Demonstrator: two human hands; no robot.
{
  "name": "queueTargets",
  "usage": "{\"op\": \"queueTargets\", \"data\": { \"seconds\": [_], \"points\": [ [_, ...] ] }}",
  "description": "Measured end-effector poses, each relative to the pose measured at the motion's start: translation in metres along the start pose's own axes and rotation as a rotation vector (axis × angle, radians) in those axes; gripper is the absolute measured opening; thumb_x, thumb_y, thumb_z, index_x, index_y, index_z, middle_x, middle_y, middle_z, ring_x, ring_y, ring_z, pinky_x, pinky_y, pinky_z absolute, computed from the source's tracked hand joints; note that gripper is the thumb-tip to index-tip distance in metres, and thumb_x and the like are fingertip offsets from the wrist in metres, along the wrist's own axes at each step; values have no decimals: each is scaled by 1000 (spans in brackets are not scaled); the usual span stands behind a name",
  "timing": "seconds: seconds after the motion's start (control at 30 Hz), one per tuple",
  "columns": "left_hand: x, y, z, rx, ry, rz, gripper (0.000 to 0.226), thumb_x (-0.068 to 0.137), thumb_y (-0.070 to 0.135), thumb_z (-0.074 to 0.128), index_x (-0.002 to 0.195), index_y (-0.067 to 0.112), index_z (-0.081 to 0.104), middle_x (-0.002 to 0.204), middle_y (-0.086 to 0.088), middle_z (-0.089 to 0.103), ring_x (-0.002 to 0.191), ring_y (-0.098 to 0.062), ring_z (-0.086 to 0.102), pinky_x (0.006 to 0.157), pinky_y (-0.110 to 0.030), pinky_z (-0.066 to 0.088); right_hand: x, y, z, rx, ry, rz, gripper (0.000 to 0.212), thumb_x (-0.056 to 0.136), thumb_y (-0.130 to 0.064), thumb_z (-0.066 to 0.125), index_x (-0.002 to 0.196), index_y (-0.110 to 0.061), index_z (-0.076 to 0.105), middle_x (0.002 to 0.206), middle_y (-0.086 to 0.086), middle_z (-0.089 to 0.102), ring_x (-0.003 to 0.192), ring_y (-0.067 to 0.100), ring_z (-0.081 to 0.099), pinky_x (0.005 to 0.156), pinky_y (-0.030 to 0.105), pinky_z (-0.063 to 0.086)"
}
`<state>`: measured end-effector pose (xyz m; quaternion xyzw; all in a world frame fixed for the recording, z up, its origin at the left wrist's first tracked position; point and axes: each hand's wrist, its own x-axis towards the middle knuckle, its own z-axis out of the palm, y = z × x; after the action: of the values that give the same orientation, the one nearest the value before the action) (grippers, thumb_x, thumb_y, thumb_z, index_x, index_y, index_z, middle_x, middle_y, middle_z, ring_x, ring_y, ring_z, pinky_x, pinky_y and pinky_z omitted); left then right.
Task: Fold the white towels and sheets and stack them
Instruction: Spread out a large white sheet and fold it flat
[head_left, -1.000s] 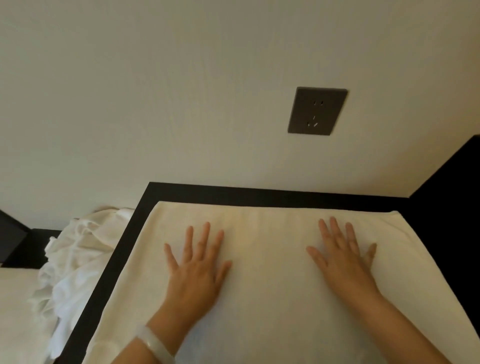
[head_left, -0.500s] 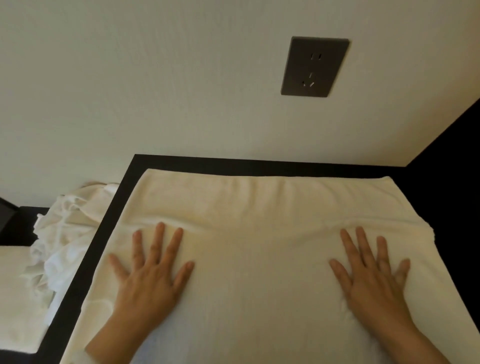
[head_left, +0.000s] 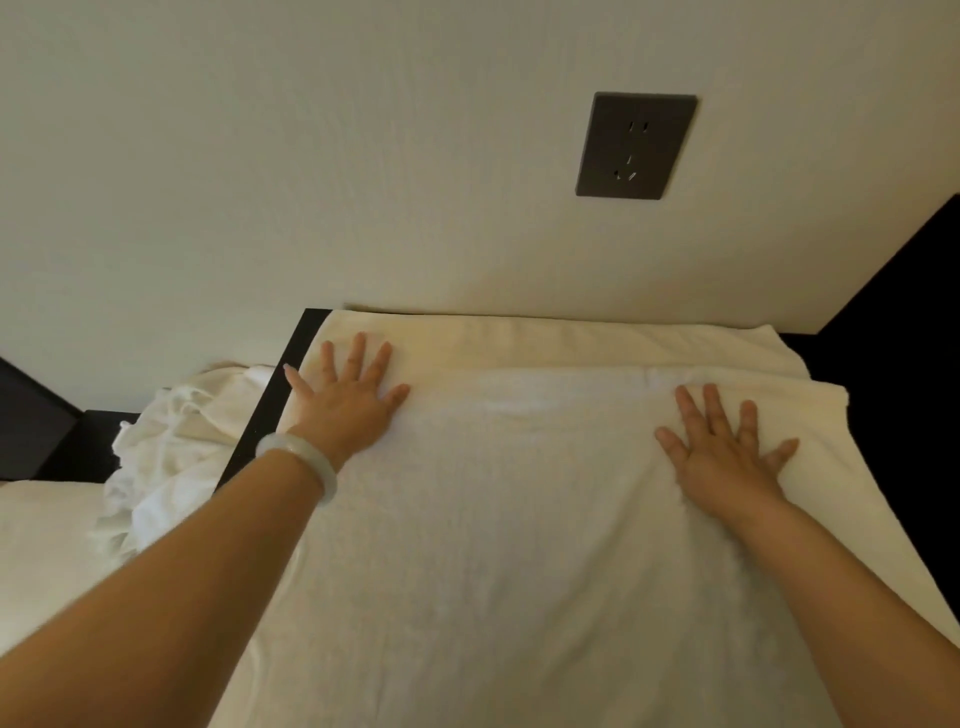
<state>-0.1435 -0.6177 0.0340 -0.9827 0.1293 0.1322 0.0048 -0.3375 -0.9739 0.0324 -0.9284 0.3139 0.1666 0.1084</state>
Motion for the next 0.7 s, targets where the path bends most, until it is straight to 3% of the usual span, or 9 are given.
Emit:
{"op": "queueTargets", "data": {
  "seconds": [0.1, 0.27, 0.5, 0.7],
  "points": [
    [-63, 22, 22, -98, 98, -21, 73, 84, 75, -7, 149, 45, -21, 160, 6, -27, 148, -33, -22, 108, -71, -12, -23, 6, 9, 19, 45, -15, 70, 90, -73, 9, 152, -47, -11, 164, -12, -16, 150, 27, -17, 115, 66, -6],
    [-133, 24, 56, -102, 25, -88, 72, 82, 78, -5, 141, 49, -33, 159, 2, -31, 145, -39, -27, 110, -73, -9, -60, 6, 43, -77, 137, -30, 79, 78, -73, -11, 151, -45, -18, 163, -12, -19, 150, 24, -19, 116, 64, -6],
    [-65, 12, 42, -88, 40, -10, 72, 83, 80, -1, 144, 50, -28, 161, 4, -26, 146, -41, -22, 108, -76, -6, -9, -4, 33, -64, 147, -37, 79, 78, -76, -13, 150, -45, -19, 163, -10, -20, 150, 26, -20, 112, 68, -12],
    [-11, 20, 5, -135, -91, -28, 72, 90, 76, 12, 150, 48, -15, 161, 6, -26, 146, -39, -23, 109, -74, -8, 28, -39, -12, -1, 15, -8, 69, 97, -68, 14, 156, -39, -8, 164, -7, -17, 151, 31, -15, 113, 70, -5]
  ]
}}
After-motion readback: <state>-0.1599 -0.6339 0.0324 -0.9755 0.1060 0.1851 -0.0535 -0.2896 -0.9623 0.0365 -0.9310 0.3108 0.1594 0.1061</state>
